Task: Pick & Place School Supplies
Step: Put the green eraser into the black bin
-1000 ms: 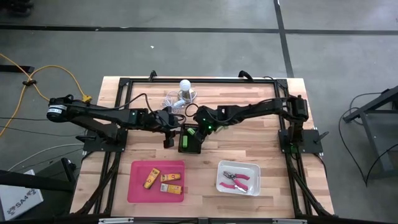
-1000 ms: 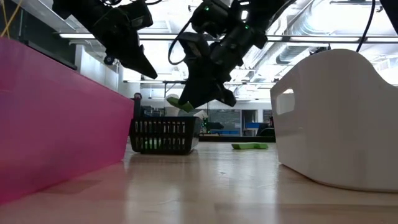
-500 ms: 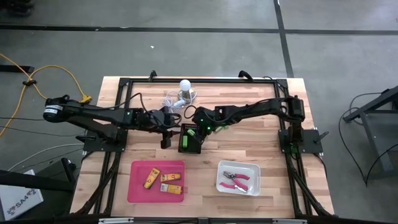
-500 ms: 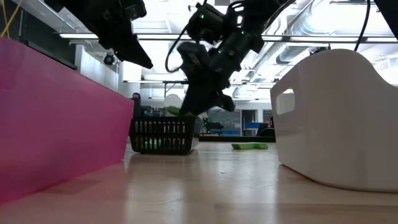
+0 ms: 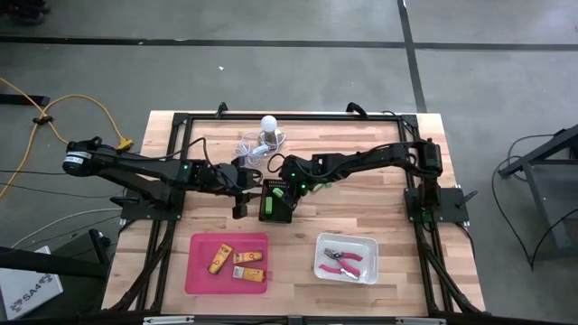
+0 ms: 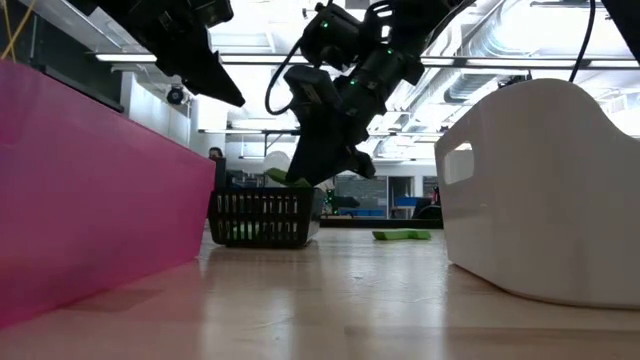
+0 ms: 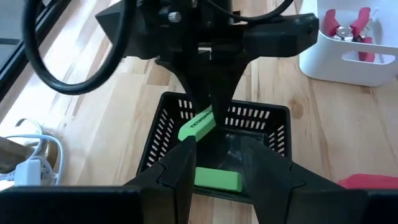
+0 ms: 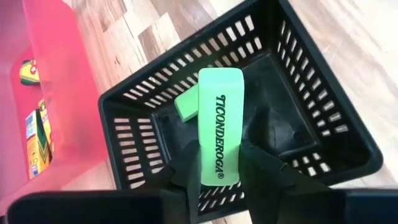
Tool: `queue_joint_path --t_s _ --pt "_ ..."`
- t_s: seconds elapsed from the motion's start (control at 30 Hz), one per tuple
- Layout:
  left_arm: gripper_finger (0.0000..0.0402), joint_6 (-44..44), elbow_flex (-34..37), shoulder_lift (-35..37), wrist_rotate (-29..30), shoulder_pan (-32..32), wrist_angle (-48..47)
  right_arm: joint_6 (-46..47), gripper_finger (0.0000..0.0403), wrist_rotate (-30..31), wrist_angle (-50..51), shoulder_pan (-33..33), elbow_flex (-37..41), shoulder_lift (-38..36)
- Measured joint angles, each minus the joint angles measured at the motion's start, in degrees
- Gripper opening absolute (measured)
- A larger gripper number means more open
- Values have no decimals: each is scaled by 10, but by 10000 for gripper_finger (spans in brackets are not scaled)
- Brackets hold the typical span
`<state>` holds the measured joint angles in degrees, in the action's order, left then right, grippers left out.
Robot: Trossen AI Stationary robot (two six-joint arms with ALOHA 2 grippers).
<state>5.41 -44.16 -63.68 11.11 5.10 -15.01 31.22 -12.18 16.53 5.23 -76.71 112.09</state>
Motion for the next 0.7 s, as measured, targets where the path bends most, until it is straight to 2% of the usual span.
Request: queue_joint_path --t_s 0.3,0.53,0.7 --pt "124 1 0 0 0 0 0 0 142 14 -15 2 0 0" --pt "124 2 0 0 0 0 0 -3 147 13 -35 3 0 0" --pt "124 2 0 0 0 0 -2 -14 145 -25 -47 18 0 -8"
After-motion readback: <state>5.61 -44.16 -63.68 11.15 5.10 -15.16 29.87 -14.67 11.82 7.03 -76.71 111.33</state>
